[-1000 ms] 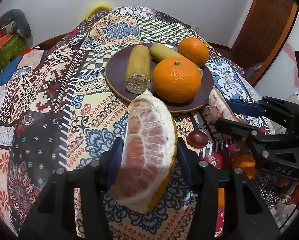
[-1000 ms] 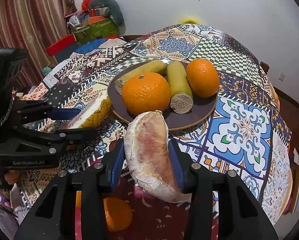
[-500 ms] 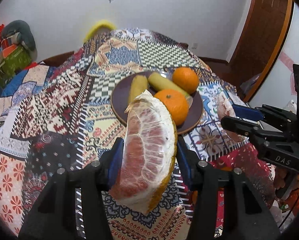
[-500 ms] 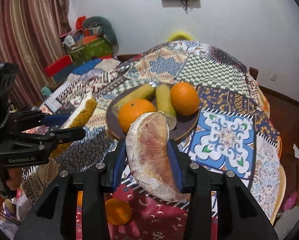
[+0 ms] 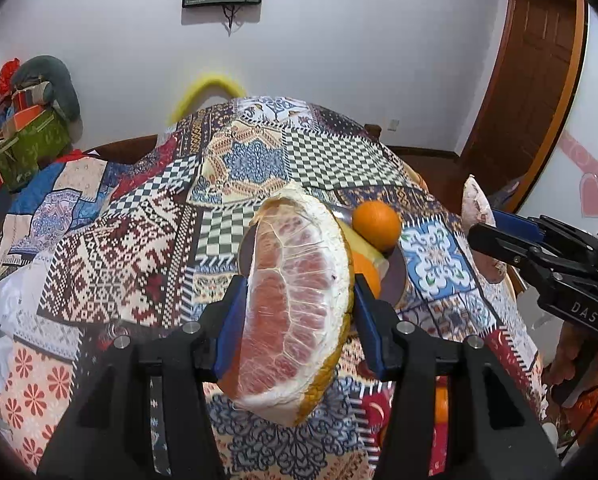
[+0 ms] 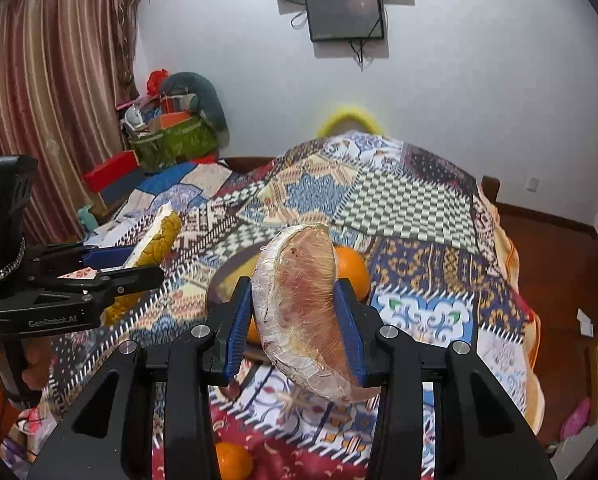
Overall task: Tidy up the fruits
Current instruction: 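Carry the left tool's pomelo segment over the plate while the right tool carries its segment there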
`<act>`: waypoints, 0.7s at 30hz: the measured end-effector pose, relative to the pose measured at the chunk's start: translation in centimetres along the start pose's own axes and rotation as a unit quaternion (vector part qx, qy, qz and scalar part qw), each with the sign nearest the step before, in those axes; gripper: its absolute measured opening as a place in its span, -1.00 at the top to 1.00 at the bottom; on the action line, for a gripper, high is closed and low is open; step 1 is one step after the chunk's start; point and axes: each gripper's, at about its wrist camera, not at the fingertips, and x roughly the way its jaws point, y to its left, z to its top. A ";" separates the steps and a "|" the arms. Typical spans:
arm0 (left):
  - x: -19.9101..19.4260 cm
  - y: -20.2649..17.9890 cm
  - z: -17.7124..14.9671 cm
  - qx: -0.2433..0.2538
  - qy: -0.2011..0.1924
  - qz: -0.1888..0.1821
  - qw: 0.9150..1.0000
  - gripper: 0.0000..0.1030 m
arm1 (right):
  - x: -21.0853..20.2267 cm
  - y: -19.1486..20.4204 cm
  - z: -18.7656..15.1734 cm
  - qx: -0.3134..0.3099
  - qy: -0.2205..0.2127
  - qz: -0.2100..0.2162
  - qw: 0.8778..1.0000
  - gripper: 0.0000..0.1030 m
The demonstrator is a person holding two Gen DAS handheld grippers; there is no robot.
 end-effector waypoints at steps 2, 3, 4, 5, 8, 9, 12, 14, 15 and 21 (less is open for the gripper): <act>0.3 0.2 0.5 -0.003 -0.002 0.002 1.000 0.01 | 0.3 0.0 0.5 0.000 -0.003 0.002 1.000 0.26; 0.5 0.3 0.7 -0.004 -0.003 0.002 1.000 0.01 | 0.6 -0.1 0.8 0.000 -0.004 0.003 1.000 0.26; 0.6 0.4 1.0 -0.004 -0.004 0.003 1.000 0.01 | 0.8 -0.1 1.0 0.001 -0.004 0.004 1.000 0.26; 0.8 0.5 1.1 -0.004 -0.006 0.005 1.000 0.01 | 1.1 -0.1 1.2 0.001 -0.004 0.005 1.000 0.26; 1.0 0.9 1.7 -0.006 -0.010 0.005 1.000 0.01 | 2.2 0.0 1.9 -0.001 -0.004 0.008 1.000 0.26; 1.1 1.0 1.8 -0.007 -0.012 0.005 1.000 0.01 | 2.4 0.0 2.0 -0.002 -0.004 0.008 1.000 0.26; 1.5 1.5 2.4 -0.006 -0.016 0.006 1.000 0.01 | 3.7 0.1 2.4 -0.005 0.007 0.010 1.000 0.26; 1.9 1.7 2.7 -0.007 -0.016 0.006 1.000 0.01 | 4.6 0.1 2.6 -0.006 0.014 0.010 1.000 0.26; 2.1 1.9 2.9 -0.008 -0.016 0.005 1.000 0.01 | 4.9 0.1 2.7 -0.007 0.017 0.012 1.000 0.26; 3.7 2.7 3.4 -0.015 -0.011 0.005 1.000 0.01 | 8.0 0.2 3.3 -0.014 0.044 0.022 0.999 0.27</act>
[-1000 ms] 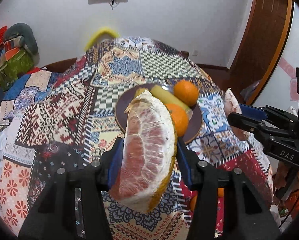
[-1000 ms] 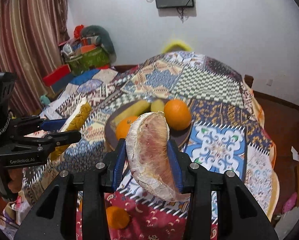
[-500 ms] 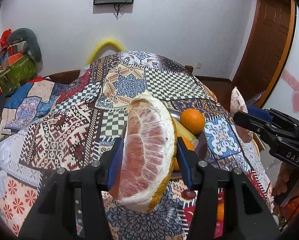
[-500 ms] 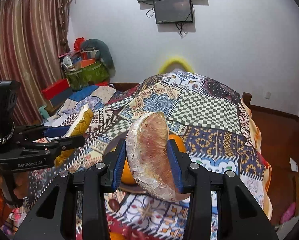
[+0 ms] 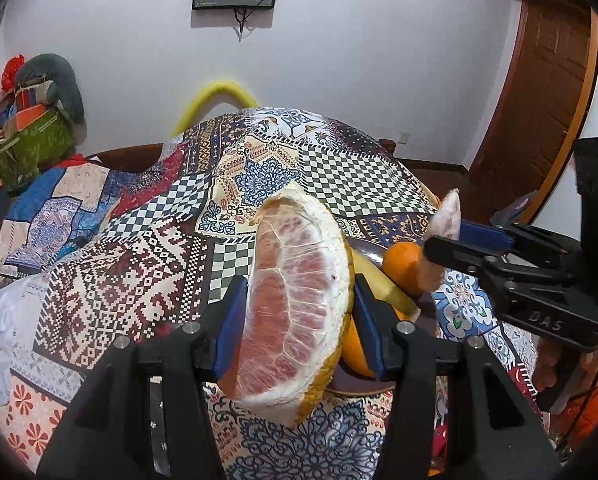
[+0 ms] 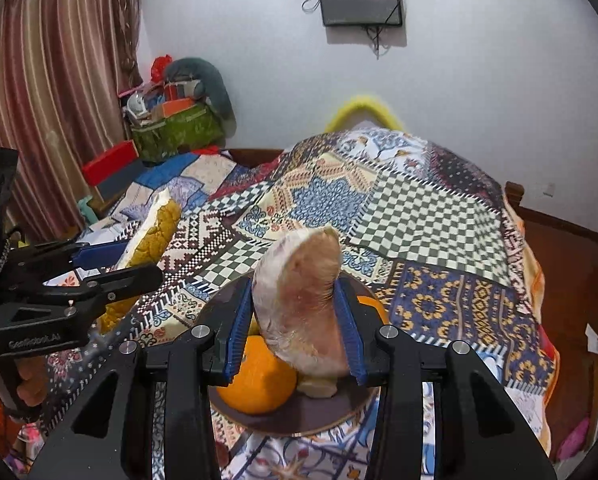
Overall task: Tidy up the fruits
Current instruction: 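Carry the left tool's pomelo segment over the plate while the right tool carries its segment there, then lower both pomelo segments onto the dark plate and open both tools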
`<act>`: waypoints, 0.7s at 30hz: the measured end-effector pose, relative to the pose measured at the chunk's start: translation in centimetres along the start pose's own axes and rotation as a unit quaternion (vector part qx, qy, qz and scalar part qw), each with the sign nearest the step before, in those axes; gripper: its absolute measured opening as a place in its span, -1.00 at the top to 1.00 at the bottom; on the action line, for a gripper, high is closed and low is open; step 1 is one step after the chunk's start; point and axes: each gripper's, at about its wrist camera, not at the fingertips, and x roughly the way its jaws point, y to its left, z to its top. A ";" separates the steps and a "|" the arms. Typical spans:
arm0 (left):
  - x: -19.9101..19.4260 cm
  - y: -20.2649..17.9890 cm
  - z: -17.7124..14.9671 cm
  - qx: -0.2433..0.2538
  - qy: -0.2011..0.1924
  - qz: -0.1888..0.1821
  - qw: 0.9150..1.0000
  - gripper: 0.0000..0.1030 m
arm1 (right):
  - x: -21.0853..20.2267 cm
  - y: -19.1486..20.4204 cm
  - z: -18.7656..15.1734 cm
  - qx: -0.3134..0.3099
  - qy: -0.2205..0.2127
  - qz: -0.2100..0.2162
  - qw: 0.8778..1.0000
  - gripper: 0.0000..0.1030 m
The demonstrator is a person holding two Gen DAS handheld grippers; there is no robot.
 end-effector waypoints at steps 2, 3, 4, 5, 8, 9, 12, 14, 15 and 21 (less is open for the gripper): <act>0.5 0.2 0.0 -0.003 0.003 -0.002 1.000 0.01 | 0.9 0.2 0.1 -0.006 0.009 0.002 1.000 0.29; 0.8 0.2 0.0 -0.004 0.004 -0.003 1.000 0.01 | 1.5 0.5 0.2 -0.012 0.015 0.002 1.000 0.30; 1.0 0.3 -0.1 -0.004 0.005 -0.003 1.000 0.01 | 1.9 0.6 0.2 -0.016 0.019 0.003 1.000 0.39; 1.2 0.3 -0.1 -0.004 0.006 -0.003 1.000 0.01 | 2.4 0.8 0.3 -0.018 0.024 0.007 1.000 0.41; 1.7 0.7 -0.1 -0.008 0.007 -0.004 1.000 0.01 | 3.8 0.7 0.4 -0.012 0.038 0.020 0.999 0.41; 1.8 0.9 -0.2 -0.010 0.008 -0.005 1.000 0.01 | 4.3 0.6 0.4 -0.010 0.043 0.023 0.999 0.41; 2.2 1.4 -0.2 -0.016 0.012 -0.011 1.000 0.01 | 4.6 0.4 0.3 -0.005 0.048 0.025 0.999 0.41; 2.6 1.5 -0.1 -0.018 0.017 -0.017 1.000 0.01 | 4.0 0.1 0.1 0.001 0.041 0.025 0.999 0.41; 2.7 1.4 0.0 -0.017 0.017 -0.017 1.000 0.01 | 3.6 -0.1 0.1 0.004 0.037 0.024 0.999 0.41; 3.5 0.2 0.4 -0.003 0.024 -0.024 0.999 0.01 | 1.5 -1.5 -0.2 0.015 0.025 0.016 0.999 0.41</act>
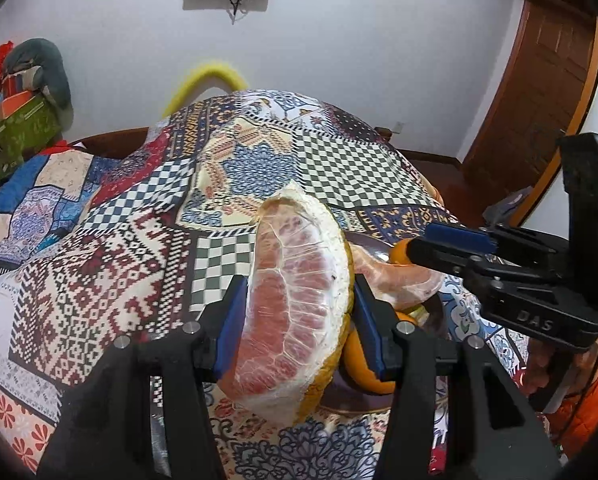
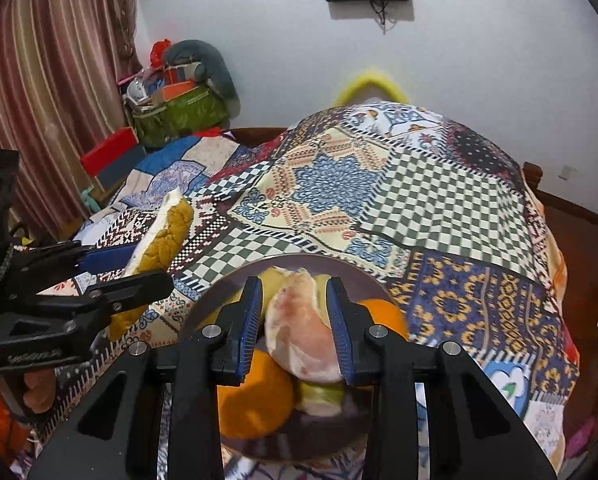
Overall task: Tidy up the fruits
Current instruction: 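Lower both pomelo segments onto the dark plate and open both tools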
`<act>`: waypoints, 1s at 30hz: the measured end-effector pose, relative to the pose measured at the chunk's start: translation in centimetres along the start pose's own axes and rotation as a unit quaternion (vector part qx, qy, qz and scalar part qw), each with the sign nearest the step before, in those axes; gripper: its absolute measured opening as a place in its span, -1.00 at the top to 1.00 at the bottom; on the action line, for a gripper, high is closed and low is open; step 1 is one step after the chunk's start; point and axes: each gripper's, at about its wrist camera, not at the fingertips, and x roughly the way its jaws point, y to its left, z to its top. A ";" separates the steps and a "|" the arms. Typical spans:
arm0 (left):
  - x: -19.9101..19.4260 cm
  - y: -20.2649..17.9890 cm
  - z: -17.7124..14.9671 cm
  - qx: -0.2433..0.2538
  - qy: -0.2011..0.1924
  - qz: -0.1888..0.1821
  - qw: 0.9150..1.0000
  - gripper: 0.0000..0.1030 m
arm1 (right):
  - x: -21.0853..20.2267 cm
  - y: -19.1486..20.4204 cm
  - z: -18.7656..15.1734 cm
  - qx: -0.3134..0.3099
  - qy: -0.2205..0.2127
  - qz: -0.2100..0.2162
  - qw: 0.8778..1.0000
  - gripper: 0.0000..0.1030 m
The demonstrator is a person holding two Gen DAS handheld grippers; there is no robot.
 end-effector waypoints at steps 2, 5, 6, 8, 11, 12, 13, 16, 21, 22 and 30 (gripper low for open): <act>0.3 -0.7 0.3 0.006 0.001 -0.003 1.000 0.01 | -0.5 -0.4 -0.3 -0.001 -0.002 -0.007 1.000 0.41; 0.9 -2.0 0.7 0.018 0.004 -0.009 1.000 0.01 | -1.1 -0.9 -0.9 -0.004 -0.004 -0.020 1.000 0.41; 1.2 -2.3 0.9 0.021 0.006 -0.010 1.000 0.01 | -1.2 -1.2 -1.1 -0.003 -0.003 -0.020 1.000 0.41; 1.9 -3.0 1.1 0.025 0.012 -0.011 1.000 0.01 | -1.2 -1.4 -1.4 -0.004 -0.001 -0.023 1.000 0.40; 3.2 -3.9 1.2 0.035 0.023 -0.010 0.999 0.01 | -1.4 -1.6 -2.0 -0.011 -0.002 -0.031 0.999 0.40; 3.6 -4.2 1.2 0.040 0.027 -0.007 0.999 0.01 | -1.5 -1.6 -2.1 -0.010 -0.002 -0.027 1.000 0.40; 3.9 -4.3 1.2 0.043 0.030 -0.005 0.999 0.01 | -1.6 -1.7 -2.2 -0.009 -0.002 -0.024 1.000 0.40; 5.1 -4.7 1.1 0.053 0.046 0.000 0.998 0.00 | -1.7 -1.8 -2.4 -0.009 -0.005 -0.021 1.000 0.40; 6.4 -4.3 0.6 0.047 0.066 0.003 0.997 0.00 | -1.5 -2.1 -2.6 -0.003 -0.006 -0.017 1.000 0.40; 6.5 -4.2 0.6 0.044 0.067 0.002 0.997 0.00 | -1.5 -2.1 -2.7 -0.002 -0.007 -0.016 1.000 0.40; 5.4 -4.2 0.7 0.039 0.059 0.000 0.997 0.00 | -1.4 -1.8 -2.9 -0.002 -0.003 -0.024 1.000 0.40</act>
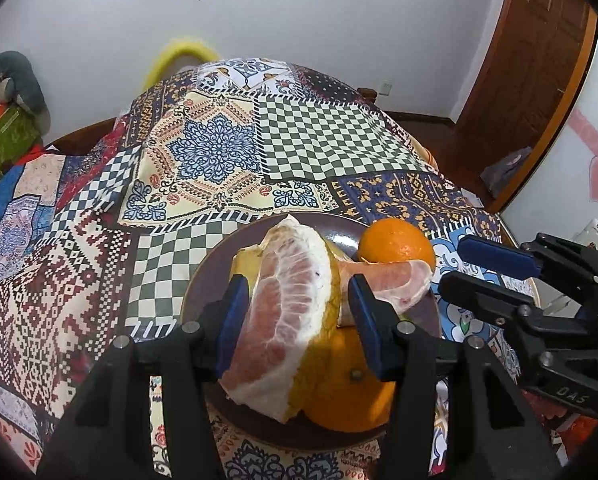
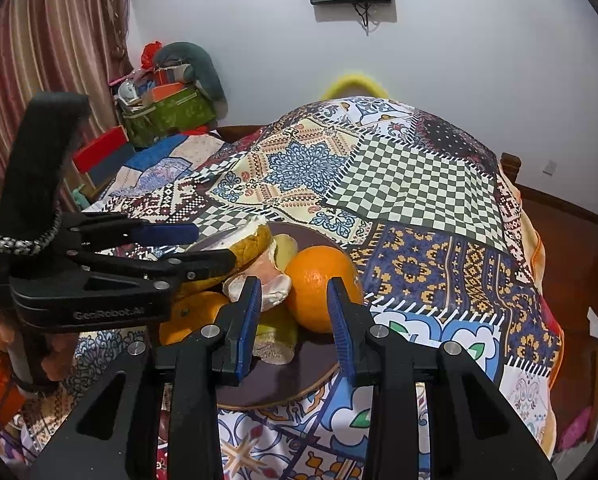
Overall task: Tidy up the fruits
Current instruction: 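Lower both pomelo segments onto the dark plate and open both tools, then withdraw both tools from the plate and move them toward the small mandarins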
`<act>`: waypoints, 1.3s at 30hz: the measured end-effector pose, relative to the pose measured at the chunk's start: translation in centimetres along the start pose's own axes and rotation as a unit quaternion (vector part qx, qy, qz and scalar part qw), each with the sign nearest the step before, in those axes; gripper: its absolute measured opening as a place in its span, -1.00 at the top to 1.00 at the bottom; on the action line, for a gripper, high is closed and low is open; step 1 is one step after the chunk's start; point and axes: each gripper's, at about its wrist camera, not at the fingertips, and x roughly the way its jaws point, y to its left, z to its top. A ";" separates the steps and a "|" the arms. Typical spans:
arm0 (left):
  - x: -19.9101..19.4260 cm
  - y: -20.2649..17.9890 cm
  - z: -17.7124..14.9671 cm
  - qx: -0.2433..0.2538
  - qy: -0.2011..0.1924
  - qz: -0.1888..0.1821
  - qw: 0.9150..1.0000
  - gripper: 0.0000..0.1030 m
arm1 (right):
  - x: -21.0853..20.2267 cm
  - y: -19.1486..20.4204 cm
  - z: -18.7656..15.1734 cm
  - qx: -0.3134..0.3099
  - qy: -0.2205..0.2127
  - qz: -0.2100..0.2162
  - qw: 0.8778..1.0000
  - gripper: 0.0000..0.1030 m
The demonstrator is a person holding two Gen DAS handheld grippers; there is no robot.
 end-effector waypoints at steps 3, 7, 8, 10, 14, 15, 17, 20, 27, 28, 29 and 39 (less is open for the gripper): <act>-1.4 -0.1 -0.3 -0.002 -0.008 0.000 1.000 0.00 | -0.6 0.3 0.0 0.001 -0.002 0.000 1.000 0.40; -3.8 -0.3 -0.6 -0.001 -0.024 0.004 1.000 0.00 | -2.1 0.9 0.0 0.000 -0.010 -0.002 1.000 0.39; -4.5 -0.4 -0.6 -0.001 -0.028 0.004 1.000 0.00 | -2.5 1.1 0.1 0.000 -0.013 -0.002 1.000 0.39; -6.1 -0.6 -0.7 -0.001 -0.039 0.007 0.999 0.00 | -3.6 1.5 0.2 0.000 -0.020 -0.003 1.000 0.38; -9.3 -1.2 -1.2 0.004 -0.064 0.019 0.998 -0.01 | -5.8 2.5 0.3 -0.005 -0.038 -0.010 0.999 0.25; -10.0 -1.4 -1.3 0.005 -0.068 0.019 0.997 -0.01 | -6.4 2.9 0.2 -0.008 -0.042 -0.013 0.999 0.25; -11.5 -1.7 -1.7 0.006 -0.079 0.021 0.997 -0.05 | -7.5 3.5 0.1 -0.013 -0.049 -0.017 0.999 0.24; -13.7 -2.2 -2.4 0.006 -0.094 0.022 0.995 -0.10 | -8.8 4.3 -0.1 -0.016 -0.056 -0.020 0.998 0.20; -16.9 -3.2 -4.5 0.002 -0.106 0.018 0.994 -0.14 | -11.5 6.0 -1.6 -0.023 -0.066 -0.029 0.997 0.12; -17.1 -3.3 -4.9 0.002 -0.105 0.018 0.994 -0.18 | -11.8 6.0 -1.9 -0.022 -0.068 -0.030 0.997 0.12; -17.3 -3.3 -5.1 0.002 -0.106 0.018 0.994 -0.21 | -12.2 6.1 -2.3 -0.019 -0.070 -0.028 0.997 0.12; -17.8 -2.4 -9.2 -0.026 -0.083 0.018 0.996 -0.31 | -12.5 6.2 -5.6 0.008 -0.056 -0.038 0.998 -0.11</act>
